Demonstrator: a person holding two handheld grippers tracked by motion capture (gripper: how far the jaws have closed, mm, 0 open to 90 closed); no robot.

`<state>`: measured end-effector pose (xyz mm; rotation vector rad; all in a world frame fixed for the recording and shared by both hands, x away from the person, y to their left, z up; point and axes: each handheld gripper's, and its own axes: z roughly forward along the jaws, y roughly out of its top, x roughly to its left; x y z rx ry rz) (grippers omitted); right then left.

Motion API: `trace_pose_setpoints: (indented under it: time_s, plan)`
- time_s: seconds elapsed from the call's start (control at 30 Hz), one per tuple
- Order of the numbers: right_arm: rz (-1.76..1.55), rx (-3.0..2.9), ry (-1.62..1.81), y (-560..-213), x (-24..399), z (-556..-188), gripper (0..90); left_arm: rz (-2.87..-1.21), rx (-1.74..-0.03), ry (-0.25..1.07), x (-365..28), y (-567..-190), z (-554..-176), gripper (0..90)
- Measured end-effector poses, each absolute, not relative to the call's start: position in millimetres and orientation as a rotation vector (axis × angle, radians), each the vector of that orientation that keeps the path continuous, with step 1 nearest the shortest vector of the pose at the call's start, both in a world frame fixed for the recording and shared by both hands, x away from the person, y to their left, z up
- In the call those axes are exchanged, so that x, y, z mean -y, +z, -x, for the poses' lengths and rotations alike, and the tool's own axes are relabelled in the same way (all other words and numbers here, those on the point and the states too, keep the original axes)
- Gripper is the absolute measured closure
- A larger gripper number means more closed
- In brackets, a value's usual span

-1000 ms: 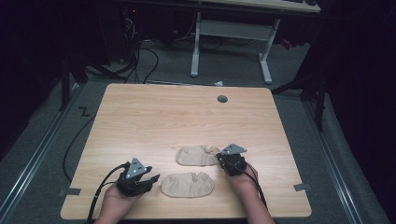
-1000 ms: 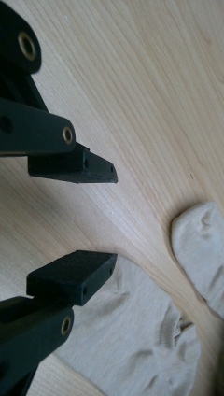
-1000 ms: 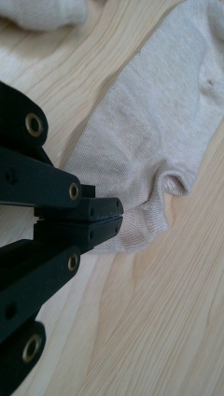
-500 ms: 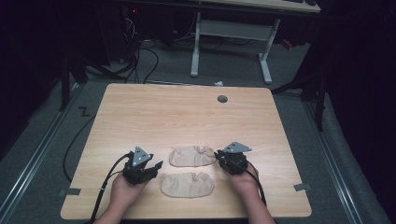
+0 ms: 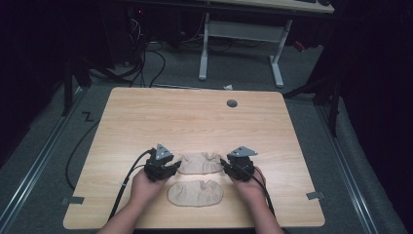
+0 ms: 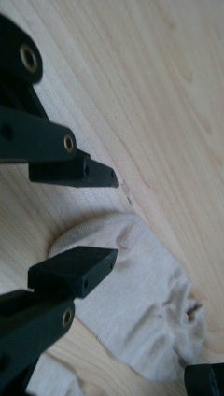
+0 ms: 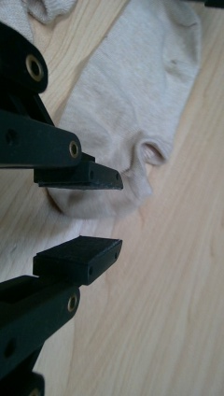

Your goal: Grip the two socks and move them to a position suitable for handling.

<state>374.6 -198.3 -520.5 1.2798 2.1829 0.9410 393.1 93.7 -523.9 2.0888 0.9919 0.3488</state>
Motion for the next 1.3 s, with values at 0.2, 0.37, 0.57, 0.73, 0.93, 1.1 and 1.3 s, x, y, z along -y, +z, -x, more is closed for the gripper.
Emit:
trace_pose_setpoints:
  time_s: [0.2,0.37,0.57,0.73,0.93,1.1,1.3]
  plan:
    - [-1.329,-2.213,0.942,-527,197,-380,67.4,-2.1,-1.009,0.315,-93,-529,-396,67.5]
    - [-1.334,-2.214,0.967,-529,197,-379,72.5,-2.112,-0.983,0.31,-90,-529,-394,77.0]
    - [-1.324,-2.215,0.98,-530,195,-377,81.9,-2.121,-0.956,0.332,-87,-530,-390,86.1]
    - [-1.294,-2.214,0.944,-528,190,-375,84.3,-2.117,-0.953,0.336,-87,-530,-390,86.5]
    - [-1.25,-2.196,0.949,-523,190,-371,84.5,-2.083,-0.943,0.342,-87,-525,-388,86.5]
    - [-1.232,-2.173,0.968,-519,189,-368,84.4,-2.065,-0.941,0.365,-89,-521,-386,86.5]
    - [-1.197,-2.157,0.982,-515,187,-365,84.3,-2.038,-0.944,0.373,-91,-517,-385,86.5]
